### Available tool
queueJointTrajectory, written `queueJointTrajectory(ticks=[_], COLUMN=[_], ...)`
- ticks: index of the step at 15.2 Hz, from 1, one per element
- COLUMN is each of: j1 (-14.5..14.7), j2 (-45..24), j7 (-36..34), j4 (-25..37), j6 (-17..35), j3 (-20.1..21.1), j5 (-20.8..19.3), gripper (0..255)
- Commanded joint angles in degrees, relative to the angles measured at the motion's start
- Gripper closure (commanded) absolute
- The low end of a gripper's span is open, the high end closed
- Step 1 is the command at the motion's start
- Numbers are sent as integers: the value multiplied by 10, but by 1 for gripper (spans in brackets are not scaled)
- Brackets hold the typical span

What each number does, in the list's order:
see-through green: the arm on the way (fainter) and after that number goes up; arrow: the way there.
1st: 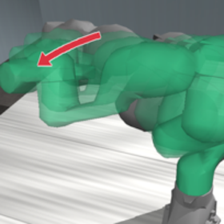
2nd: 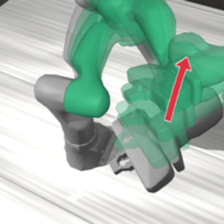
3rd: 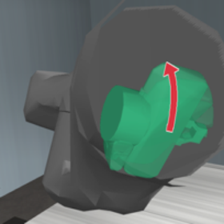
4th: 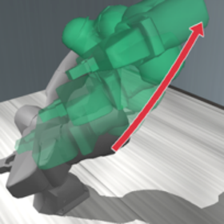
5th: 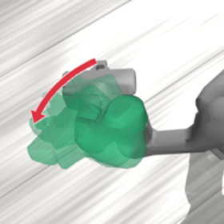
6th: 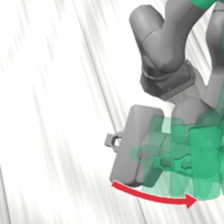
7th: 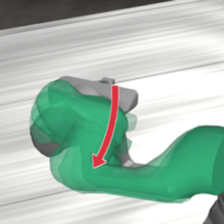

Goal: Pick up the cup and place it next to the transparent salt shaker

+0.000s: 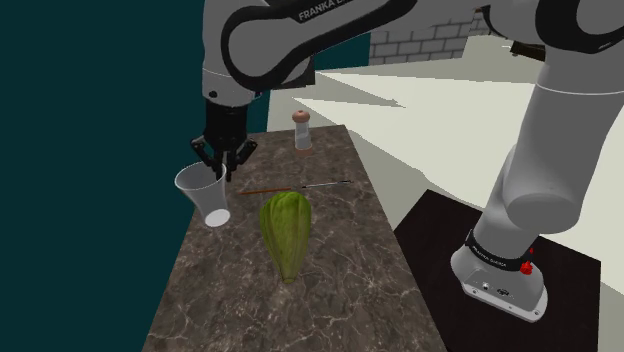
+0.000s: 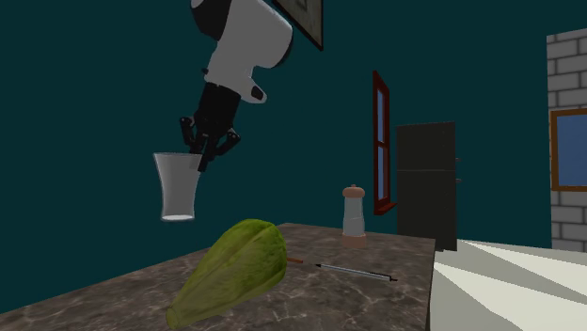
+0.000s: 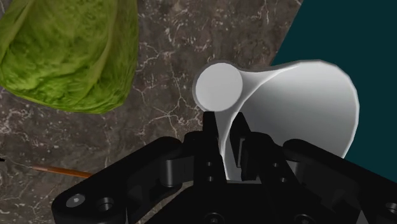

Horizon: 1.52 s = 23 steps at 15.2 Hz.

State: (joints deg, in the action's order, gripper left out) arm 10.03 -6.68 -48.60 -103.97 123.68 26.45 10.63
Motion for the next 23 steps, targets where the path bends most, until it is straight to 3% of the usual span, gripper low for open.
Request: queueJointTrajectory(ticks=[1,23], j1=[0,3], j2=[2,-7], j7=[-3,-39], j4=[13,193], j6=[-15,-183], j3=[0,1], j5=[-1,-19], gripper=[255,255])
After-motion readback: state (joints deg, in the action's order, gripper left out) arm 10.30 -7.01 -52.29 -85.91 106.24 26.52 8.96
